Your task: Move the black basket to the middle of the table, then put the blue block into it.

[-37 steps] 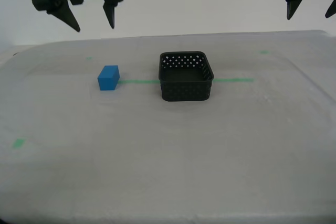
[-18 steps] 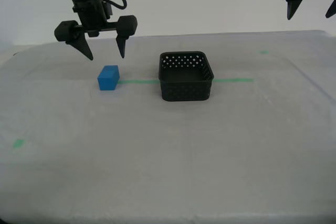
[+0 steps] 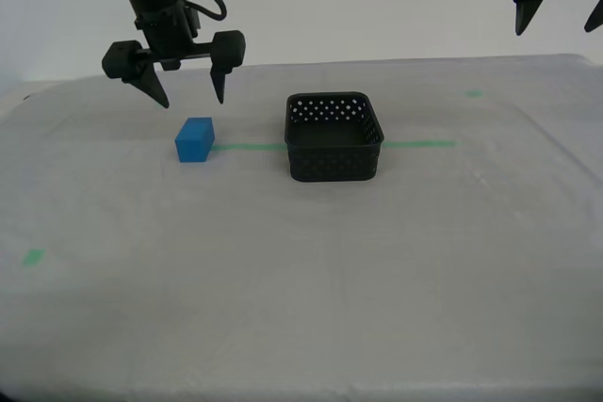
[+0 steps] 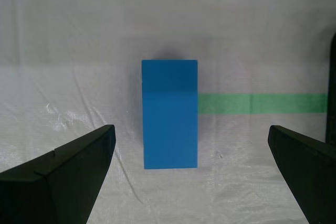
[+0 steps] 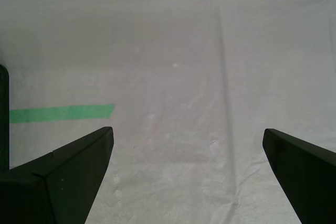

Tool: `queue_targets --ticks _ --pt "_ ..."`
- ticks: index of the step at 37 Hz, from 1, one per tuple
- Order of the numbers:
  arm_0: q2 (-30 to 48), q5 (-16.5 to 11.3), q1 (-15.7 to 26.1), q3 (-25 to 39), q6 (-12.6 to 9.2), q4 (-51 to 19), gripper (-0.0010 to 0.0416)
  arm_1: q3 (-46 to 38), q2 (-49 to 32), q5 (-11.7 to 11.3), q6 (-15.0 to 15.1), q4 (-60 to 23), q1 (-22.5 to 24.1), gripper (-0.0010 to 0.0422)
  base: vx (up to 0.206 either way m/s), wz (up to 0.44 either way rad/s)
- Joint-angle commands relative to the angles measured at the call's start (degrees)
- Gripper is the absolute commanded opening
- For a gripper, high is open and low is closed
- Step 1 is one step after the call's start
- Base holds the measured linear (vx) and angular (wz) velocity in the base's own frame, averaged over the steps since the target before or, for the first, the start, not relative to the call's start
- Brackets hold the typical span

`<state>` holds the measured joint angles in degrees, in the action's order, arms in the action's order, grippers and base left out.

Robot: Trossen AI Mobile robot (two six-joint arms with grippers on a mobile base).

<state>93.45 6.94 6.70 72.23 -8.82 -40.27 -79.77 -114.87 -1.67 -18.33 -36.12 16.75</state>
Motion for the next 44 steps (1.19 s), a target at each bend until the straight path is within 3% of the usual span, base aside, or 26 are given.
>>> queue_targets --ticks 1,29,35,44 --pt "0.00 0.13 0.00 0.04 0.02 0.02 0.0399 -0.07 -1.40 0.98 -0.17 0.17 -0.22 0.0401 0.000 0.000" --pt "0.00 0.13 0.00 0.04 0.02 0.07 0.0399 0.28 -3.63 0.17 0.00 5.01 -0.96 0.0401 0.000 0.000" --pt "0.00 0.13 0.00 0.04 0.02 0.55 0.0399 -0.07 -6.73 2.49 0.26 5.57 -0.98 0.0401 0.000 0.000" --pt "0.00 0.13 0.00 0.04 0.02 1.01 0.0398 -0.02 -9.07 2.60 0.72 6.58 -0.81 0.0401 0.000 0.000"
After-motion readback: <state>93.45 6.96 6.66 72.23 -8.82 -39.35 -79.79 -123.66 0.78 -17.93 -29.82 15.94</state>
